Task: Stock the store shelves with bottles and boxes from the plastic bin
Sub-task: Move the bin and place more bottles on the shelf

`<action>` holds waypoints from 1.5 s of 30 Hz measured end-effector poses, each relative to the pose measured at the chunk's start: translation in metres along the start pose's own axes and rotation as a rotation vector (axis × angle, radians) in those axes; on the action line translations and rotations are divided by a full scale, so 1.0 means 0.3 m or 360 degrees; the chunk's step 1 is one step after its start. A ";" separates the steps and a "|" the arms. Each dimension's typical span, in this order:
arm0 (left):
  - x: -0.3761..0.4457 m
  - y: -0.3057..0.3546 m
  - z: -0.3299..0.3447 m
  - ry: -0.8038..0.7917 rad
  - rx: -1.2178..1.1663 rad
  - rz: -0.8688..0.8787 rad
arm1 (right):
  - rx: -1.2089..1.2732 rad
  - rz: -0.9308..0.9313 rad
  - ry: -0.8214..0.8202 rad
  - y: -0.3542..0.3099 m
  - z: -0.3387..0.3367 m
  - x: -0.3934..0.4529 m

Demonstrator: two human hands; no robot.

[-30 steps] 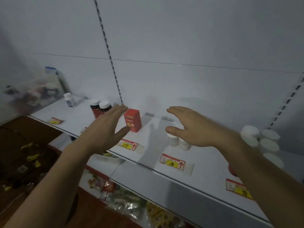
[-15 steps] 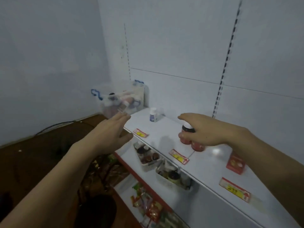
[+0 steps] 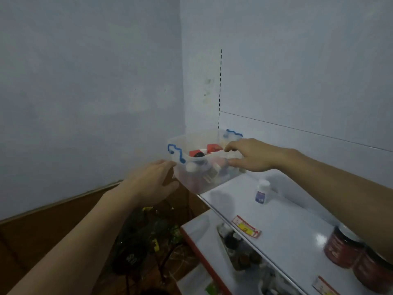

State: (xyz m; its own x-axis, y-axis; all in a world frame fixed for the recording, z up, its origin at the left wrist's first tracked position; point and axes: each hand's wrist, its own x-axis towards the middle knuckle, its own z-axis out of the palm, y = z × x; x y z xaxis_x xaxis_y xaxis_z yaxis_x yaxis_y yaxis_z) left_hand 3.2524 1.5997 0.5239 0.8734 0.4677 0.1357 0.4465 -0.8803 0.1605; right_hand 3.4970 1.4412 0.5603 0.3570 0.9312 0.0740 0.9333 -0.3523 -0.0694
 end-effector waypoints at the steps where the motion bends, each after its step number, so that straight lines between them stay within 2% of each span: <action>1: 0.041 -0.030 0.007 0.0013 -0.0001 -0.0004 | 0.0004 -0.0029 0.0029 0.005 0.013 0.078; 6: 0.307 -0.161 0.065 0.0111 -0.0060 0.0050 | 0.0074 -0.0152 -0.0012 0.054 0.096 0.447; 8: 0.430 -0.196 0.089 0.0164 -0.0079 0.0108 | 0.0113 -0.0256 -0.0190 0.081 0.111 0.563; 12: 0.667 -0.232 0.127 0.0216 -0.0163 0.0196 | 0.0350 -0.0514 -0.0767 0.144 0.125 0.764; 16: 0.828 -0.262 0.200 0.0205 -0.0366 0.0197 | 0.0523 -0.0718 -0.1041 0.168 0.169 0.904; 18: 0.872 -0.276 0.229 0.0281 -0.0496 0.0162 | 0.0654 -0.0780 -0.1102 0.170 0.214 0.928; 22: 0.909 -0.274 0.252 0.0524 -0.0815 0.0074 | 0.0759 -0.0896 -0.1007 0.186 0.270 0.946; 25: 0.931 -0.265 0.262 0.0567 -0.0935 0.0037 | 0.0867 -0.0859 -0.0864 0.227 0.290 0.946; 29: 0.981 -0.262 0.239 0.0435 -0.0945 -0.0002 | 0.1195 -0.0487 -0.0749 0.298 0.276 0.957; 32: 1.002 -0.258 0.225 0.0257 -0.0947 0.0048 | 0.1403 -0.0229 -0.0528 0.347 0.280 0.976; 34: 1.003 -0.244 0.223 0.0147 -0.0974 0.0100 | 0.1651 -0.0067 -0.0406 0.366 0.283 0.979; 36: 1.004 -0.237 0.231 0.0162 -0.0947 0.0141 | 0.1968 0.0072 -0.0327 0.369 0.277 0.974; 41: 1.016 -0.255 0.248 0.0244 -0.0936 0.0155 | 0.2645 0.0281 -0.0370 0.348 0.276 0.961; 43: 1.021 -0.259 0.252 0.0284 -0.0910 0.0166 | 0.2725 0.0283 -0.0436 0.337 0.282 0.953; 45: 1.023 -0.267 0.260 0.0339 -0.0937 0.0167 | 0.2638 0.0275 -0.0457 0.333 0.274 0.947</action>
State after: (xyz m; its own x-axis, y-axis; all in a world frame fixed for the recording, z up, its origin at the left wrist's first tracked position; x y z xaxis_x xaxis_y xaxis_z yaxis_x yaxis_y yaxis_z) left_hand 3.4998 1.8076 0.4765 0.8216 0.4406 0.3618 0.1261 -0.7593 0.6384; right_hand 3.6884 1.6782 0.4926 0.2514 0.9465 -0.2026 -0.2215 -0.1475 -0.9639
